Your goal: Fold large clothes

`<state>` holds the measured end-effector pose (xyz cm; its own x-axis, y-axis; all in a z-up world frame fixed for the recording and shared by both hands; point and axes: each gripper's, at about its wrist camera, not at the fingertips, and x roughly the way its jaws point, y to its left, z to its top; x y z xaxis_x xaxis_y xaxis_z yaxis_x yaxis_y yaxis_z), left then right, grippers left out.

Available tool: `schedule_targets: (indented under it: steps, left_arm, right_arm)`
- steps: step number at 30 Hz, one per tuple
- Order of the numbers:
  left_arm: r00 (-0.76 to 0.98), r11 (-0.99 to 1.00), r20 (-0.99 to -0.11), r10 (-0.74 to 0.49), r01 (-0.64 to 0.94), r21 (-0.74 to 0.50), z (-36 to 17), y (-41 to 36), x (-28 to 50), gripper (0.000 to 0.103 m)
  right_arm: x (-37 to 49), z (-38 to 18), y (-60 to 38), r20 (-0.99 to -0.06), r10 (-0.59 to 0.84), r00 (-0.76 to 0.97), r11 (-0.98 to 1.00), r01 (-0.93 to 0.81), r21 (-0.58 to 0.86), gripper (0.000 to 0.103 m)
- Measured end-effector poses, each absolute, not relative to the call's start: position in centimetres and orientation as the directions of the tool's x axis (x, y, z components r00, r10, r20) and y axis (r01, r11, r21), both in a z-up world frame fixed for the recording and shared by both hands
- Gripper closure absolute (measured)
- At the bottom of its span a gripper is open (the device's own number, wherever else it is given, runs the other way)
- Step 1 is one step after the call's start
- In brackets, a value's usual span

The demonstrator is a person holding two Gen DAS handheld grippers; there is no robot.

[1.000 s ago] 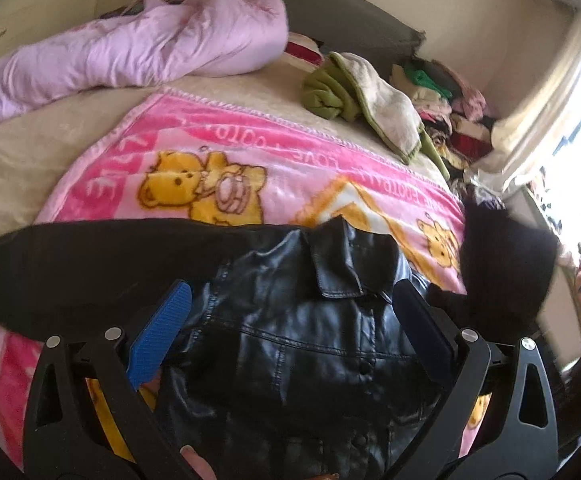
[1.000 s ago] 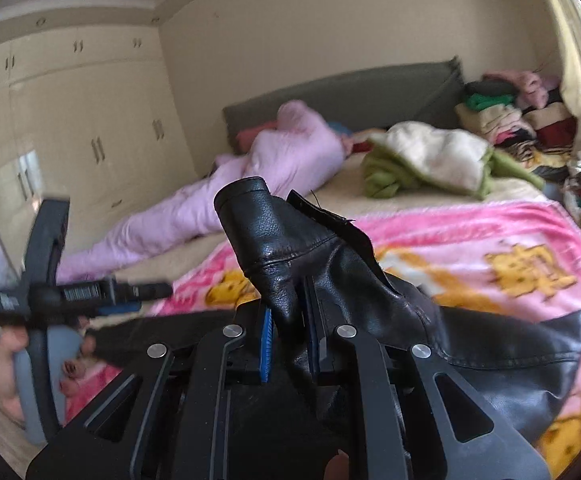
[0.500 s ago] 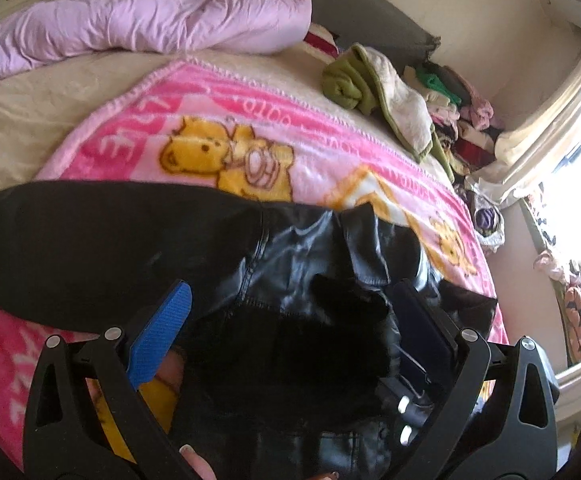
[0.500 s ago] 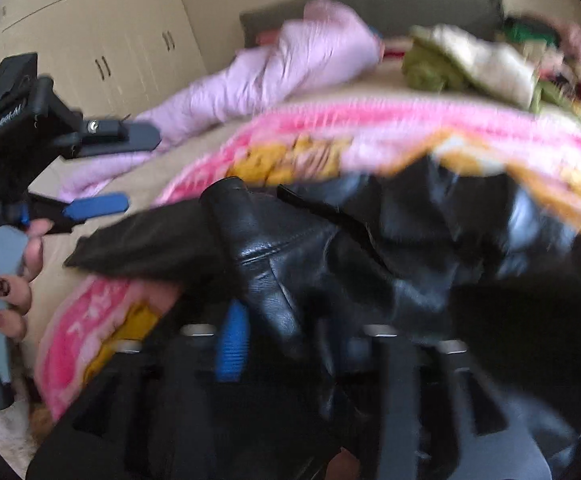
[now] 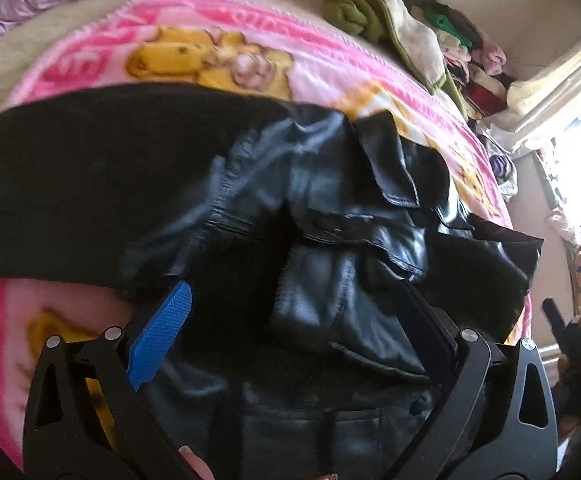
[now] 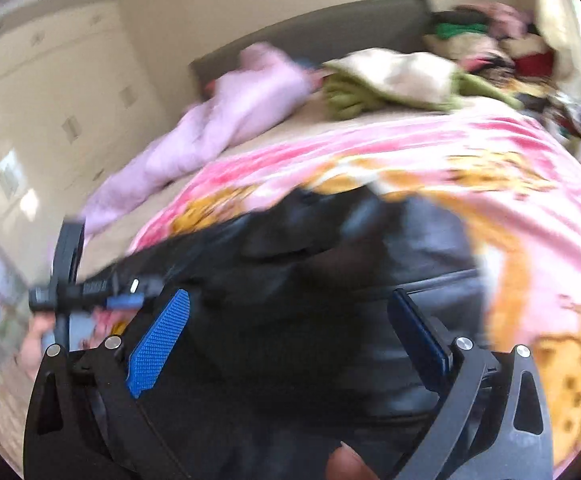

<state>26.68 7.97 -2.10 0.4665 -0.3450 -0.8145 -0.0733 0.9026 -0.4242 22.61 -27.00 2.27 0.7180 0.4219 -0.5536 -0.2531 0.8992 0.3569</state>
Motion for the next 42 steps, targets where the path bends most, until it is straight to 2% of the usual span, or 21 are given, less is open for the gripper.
schedule_targets:
  steps: [5, 7, 8, 10, 12, 15, 18, 20, 21, 25, 32, 33, 34, 36, 37, 39, 41, 42]
  left_arm:
    - [0.47, 0.9, -0.807, -0.358, -0.057, -0.433, -2.9, 6.2, 28.6, 0.011]
    - [0.481, 0.878, -0.778, -0.404, -0.035, -0.477, -3.1, 5.7, 29.2, 0.025]
    - [0.48, 0.871, -0.773, -0.415, -0.035, -0.49, -3.3, 5.5, 29.5, 0.036]
    - [0.477, 0.89, -0.793, -0.38, -0.045, -0.453, -3.7, 4.7, 29.9, 0.046]
    - [0.485, 0.903, -0.793, -0.369, -0.015, -0.429, -3.8, 4.0, 29.9, 0.075]
    - [0.509, 0.906, -0.773, -0.378, 0.031, -0.423, -3.0, 3.3, 29.3, 0.09]
    - [0.568, 0.914, -0.734, -0.372, 0.089, -0.395, -0.4, 3.0, 27.7, 0.092]
    - [0.634, 0.913, -0.679, -0.37, 0.112, -0.393, 2.4, 3.8, 26.2, 0.092]
    - [0.659, 0.911, -0.656, -0.369, 0.114, -0.397, 3.3, 4.2, 25.6, 0.092]
    - [0.74, 0.902, -0.569, -0.36, 0.12, -0.415, 6.8, 6.5, 23.8, 0.092]
    - [0.717, 0.915, -0.621, -0.318, 0.06, -0.399, 4.8, 7.4, 24.3, 0.092]
    - [0.708, 0.913, -0.629, -0.321, 0.055, -0.404, 4.4, 7.4, 24.5, 0.092]
    - [0.703, 0.914, -0.635, -0.32, 0.051, -0.404, 4.2, 7.4, 24.4, 0.092]
    - [0.7, 0.915, -0.639, -0.319, 0.052, -0.4, 4.0, 7.4, 24.3, 0.092]
    - [0.701, 0.917, -0.638, -0.318, 0.055, -0.396, 4.1, 7.4, 24.2, 0.092]
    - [0.71, 0.92, -0.631, -0.312, 0.059, -0.388, 4.2, 7.3, 24.1, 0.092]
    - [0.713, 0.918, -0.626, -0.317, 0.066, -0.39, 4.2, 7.2, 24.3, 0.092]
    - [0.712, 0.918, -0.625, -0.32, 0.069, -0.391, 4.1, 7.0, 24.4, 0.092]
  right_arm:
    - [23.2, 2.8, -33.5, -0.548, 0.318, 0.774, 0.921, -0.115, 0.372, 0.004]
    - [23.3, 2.8, -35.8, -0.55, 0.288, 0.784, 0.92, -0.067, 0.385, 0.004]
    - [23.5, 2.6, -36.6, -0.555, 0.271, 0.787, 0.921, -0.044, 0.387, 0.004]
    - [24.2, 1.8, -38.2, -0.585, 0.234, 0.777, 0.925, 0.008, 0.381, 0.004]
    - [25.4, 0.6, -39.3, -0.623, 0.206, 0.755, 0.925, 0.058, 0.377, 0.004]
    - [27.0, -1.3, -40.1, -0.668, 0.189, 0.72, 0.918, 0.112, 0.381, 0.004]
    - [28.7, -3.4, -40.5, -0.694, 0.208, 0.689, 0.896, 0.15, 0.417, 0.005]
    - [29.7, -4.4, -40.5, -0.702, 0.213, 0.68, 0.89, 0.162, 0.427, 0.012]
    - [30.0, -4.5, -40.3, -0.704, 0.216, 0.677, 0.887, 0.164, 0.431, 0.019]
    - [32.2, -5.9, -39.2, -0.713, 0.264, 0.65, 0.864, 0.169, 0.474, 0.02]
    - [34.9, -7.6, -36.8, -0.731, 0.336, 0.593, 0.844, 0.155, 0.514, 0.02]
    - [35.3, -8.1, -36.6, -0.736, 0.351, 0.579, 0.836, 0.16, 0.525, 0.025]
    - [35.4, -8.4, -36.6, -0.733, 0.362, 0.576, 0.829, 0.16, 0.536, 0.041]
    - [35.4, -8.6, -36.4, -0.723, 0.365, 0.586, 0.829, 0.148, 0.539, 0.059]
    - [35.2, -8.5, -36.4, -0.719, 0.351, 0.6, 0.838, 0.142, 0.527, 0.072]
    - [34.8, -8.2, -36.7, -0.696, 0.351, 0.626, 0.84, 0.118, 0.529, 0.085]
    - [34.2, -8.2, -38.2, -0.663, 0.361, 0.656, 0.815, 0.123, 0.566, 0.088]
    - [33.9, -8.4, -39.4, -0.639, 0.366, 0.677, 0.792, 0.135, 0.596, 0.094]
